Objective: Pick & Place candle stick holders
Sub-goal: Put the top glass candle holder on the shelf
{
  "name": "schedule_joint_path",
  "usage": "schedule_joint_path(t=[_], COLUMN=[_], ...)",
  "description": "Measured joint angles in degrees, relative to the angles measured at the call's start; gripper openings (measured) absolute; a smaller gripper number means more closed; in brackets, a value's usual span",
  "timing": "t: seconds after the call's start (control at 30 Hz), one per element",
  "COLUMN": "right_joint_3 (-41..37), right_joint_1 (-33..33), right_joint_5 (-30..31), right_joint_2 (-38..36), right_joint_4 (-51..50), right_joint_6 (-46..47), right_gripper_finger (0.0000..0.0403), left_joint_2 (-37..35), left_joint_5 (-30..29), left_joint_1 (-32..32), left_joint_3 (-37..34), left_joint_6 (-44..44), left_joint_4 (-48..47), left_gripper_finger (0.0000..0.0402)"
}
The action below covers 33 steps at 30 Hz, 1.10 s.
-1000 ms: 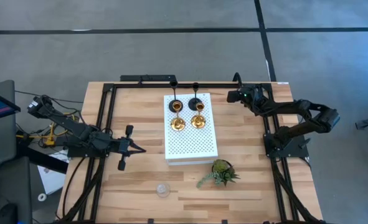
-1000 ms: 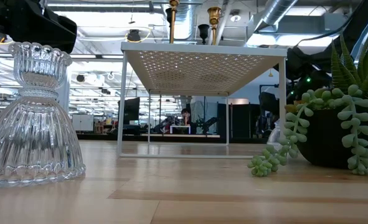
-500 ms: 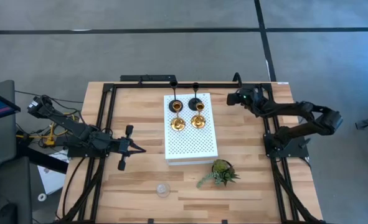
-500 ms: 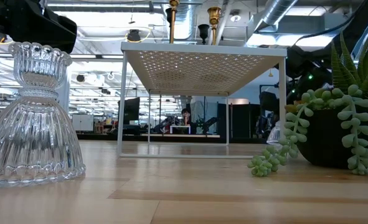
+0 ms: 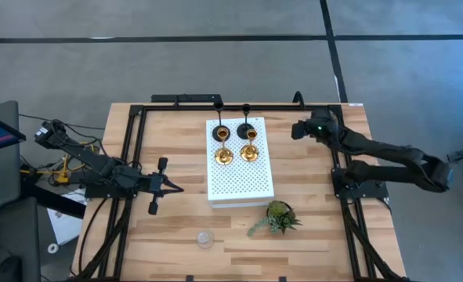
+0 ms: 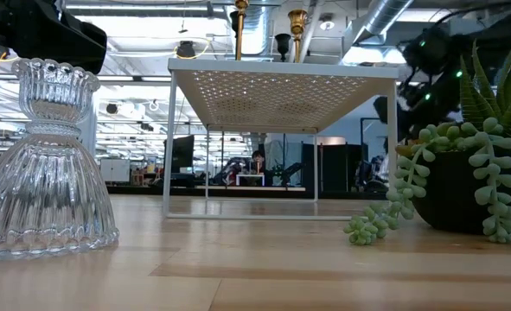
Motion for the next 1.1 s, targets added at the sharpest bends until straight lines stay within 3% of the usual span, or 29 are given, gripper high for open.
schedule_joint_path(t=[0.37, 0.5, 0.7, 1.1], right_joint_3=[13.0, 19.1, 24.5, 25.8], right_joint_1=[9.3, 14.4, 23.1, 39.3], right_joint_5=[1.2, 4.5, 6.4, 9.9], right_joint_2=[-10.9, -10.5, -9.1, -2.5], right_joint_4=[-18.1, -25.2, -27.9, -26.1], right_joint_6=[-2.8, -3.0, -2.0, 5.9], right_gripper_finger=[0.0125, 0.0125, 0.0125, 0.0125], left_joint_2=[0.0, 0.0, 0.0, 0.0], left_joint_5=[0.0, 0.0, 0.0, 0.0], left_joint_1=[0.0, 0.0, 0.0, 0.0], left_joint_3=[0.0, 0.0, 0.0, 0.0], left_joint_6=[0.0, 0.0, 0.0, 0.0], left_joint_4=[0.0, 0.0, 0.0, 0.2], left_gripper_finger=[0.001, 0.001, 0.001, 0.001])
